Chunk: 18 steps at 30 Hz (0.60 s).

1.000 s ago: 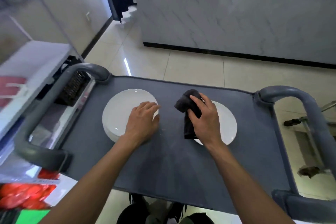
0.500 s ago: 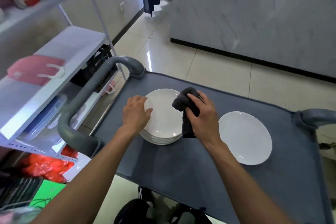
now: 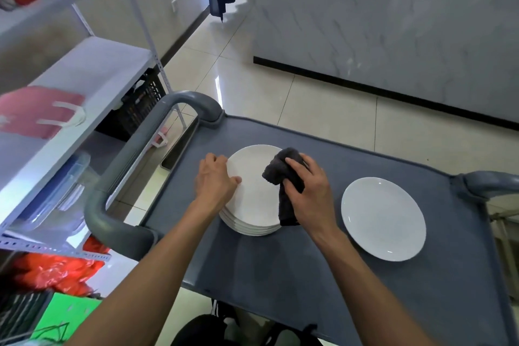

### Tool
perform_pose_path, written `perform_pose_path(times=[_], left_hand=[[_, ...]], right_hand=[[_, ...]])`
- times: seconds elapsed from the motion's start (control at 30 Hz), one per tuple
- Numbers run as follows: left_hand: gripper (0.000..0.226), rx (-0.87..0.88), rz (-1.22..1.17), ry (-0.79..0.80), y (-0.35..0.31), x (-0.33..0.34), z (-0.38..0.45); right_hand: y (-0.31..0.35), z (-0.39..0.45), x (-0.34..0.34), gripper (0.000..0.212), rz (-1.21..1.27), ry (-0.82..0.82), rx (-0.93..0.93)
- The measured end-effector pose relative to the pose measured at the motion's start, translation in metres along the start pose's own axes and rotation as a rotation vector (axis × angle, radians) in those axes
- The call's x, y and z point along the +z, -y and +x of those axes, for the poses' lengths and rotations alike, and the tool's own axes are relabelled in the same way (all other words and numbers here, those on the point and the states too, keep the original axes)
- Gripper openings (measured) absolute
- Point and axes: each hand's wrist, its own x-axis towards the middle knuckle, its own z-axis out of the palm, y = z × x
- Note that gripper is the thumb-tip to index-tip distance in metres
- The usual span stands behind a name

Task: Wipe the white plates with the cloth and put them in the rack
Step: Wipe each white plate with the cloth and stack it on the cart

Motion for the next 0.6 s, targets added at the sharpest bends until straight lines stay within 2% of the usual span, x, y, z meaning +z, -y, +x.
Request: perform_pose_path(times=[0.6], left_hand=[[0.056,-0.206,-0.131,0.128,-0.007,-0.014,0.012]], right_hand=[[-0.006,-0.011,0.005,0.047,-0.023,-0.009,0.035]])
